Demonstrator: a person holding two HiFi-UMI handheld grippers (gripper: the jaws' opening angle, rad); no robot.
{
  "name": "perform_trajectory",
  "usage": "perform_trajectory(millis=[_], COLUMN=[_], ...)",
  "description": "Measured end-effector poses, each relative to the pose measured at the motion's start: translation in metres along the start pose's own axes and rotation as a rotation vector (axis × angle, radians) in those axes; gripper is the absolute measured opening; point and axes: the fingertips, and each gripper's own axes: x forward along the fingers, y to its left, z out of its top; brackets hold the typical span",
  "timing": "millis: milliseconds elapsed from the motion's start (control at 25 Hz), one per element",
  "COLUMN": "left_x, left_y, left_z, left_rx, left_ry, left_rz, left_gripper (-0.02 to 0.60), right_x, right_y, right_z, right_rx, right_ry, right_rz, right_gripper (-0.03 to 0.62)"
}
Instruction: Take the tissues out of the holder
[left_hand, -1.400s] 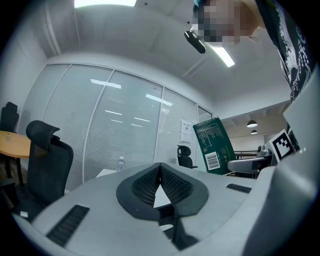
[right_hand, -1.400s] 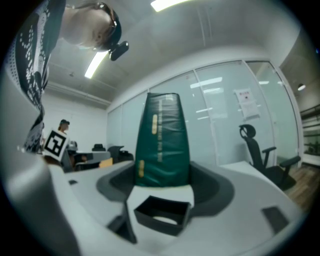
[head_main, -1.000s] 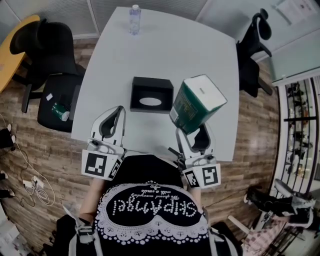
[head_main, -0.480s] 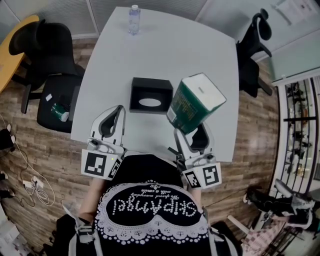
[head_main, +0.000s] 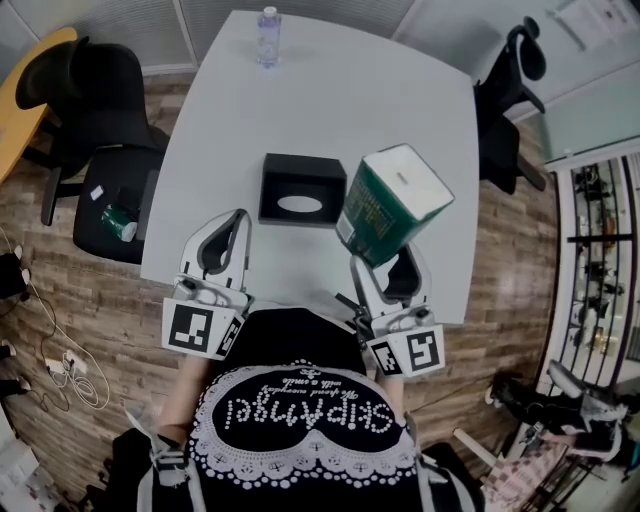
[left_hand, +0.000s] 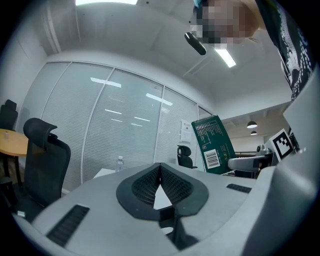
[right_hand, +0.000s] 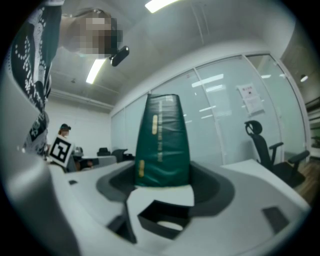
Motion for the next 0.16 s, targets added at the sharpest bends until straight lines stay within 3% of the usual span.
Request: perform_trajectory(millis=[160], left_x=[0.0013], left_y=[0.0000], left_z=[-0.0009], left_rx=[0.000], left_ry=[0.001], left_rz=[0.000], left_gripper=[0.023], right_x=[0.0007], right_y=[-0.0011], right_z=[-0.0018], right_rx=[0.005], right_ry=[0.004], right_rz=[0.000], right_gripper=[0.327])
